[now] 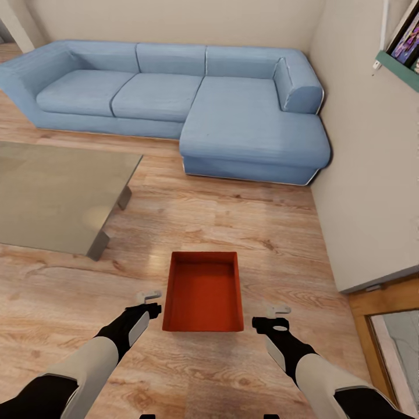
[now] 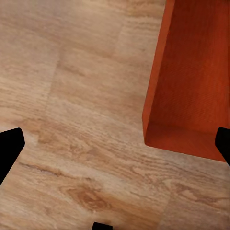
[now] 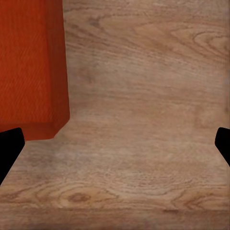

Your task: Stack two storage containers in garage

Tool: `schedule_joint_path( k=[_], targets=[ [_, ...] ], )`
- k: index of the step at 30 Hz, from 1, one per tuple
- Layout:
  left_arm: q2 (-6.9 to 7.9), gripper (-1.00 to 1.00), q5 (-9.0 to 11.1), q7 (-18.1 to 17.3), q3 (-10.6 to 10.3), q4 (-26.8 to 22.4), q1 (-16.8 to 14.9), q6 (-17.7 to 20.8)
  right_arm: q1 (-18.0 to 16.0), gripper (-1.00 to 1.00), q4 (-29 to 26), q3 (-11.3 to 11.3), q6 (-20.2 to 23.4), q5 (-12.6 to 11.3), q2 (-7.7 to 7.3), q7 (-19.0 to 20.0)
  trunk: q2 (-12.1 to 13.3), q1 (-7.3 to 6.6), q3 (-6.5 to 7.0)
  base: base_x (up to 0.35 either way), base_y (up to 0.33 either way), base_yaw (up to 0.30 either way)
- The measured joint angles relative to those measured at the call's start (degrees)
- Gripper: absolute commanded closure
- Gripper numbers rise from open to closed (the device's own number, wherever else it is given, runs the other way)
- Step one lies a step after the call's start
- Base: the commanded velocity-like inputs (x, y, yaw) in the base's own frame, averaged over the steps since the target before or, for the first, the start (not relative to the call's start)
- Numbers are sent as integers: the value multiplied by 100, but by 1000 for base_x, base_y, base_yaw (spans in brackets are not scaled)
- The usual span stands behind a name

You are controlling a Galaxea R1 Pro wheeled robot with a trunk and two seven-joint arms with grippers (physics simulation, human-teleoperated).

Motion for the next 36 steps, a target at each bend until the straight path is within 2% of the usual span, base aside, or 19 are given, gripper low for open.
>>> schedule_joint_path(
  k=[17,29,34,36],
  targets=[
    [23,-100,1,4,-1,-1,0,-3,0,-100,5,-6,-4,0,11,-14,0,0,0,0,0,-2],
    [26,-100,1,-2,0,-3,1,-2,-1,-100,11,-6,-2,2,-1,-18,0,0,0,0,0,226],
    [-18,-100,-11,-11,-4,-5,0,-4,0,-100,-61,-17,-90,22,14,-34,0,0,0,0,0,32],
    [-144,-100,-15,-20,-33,-49,0,-3,1,-100,-106,-26,-197,22,26,-36,0,0,0,0,0,2]
  ],
)
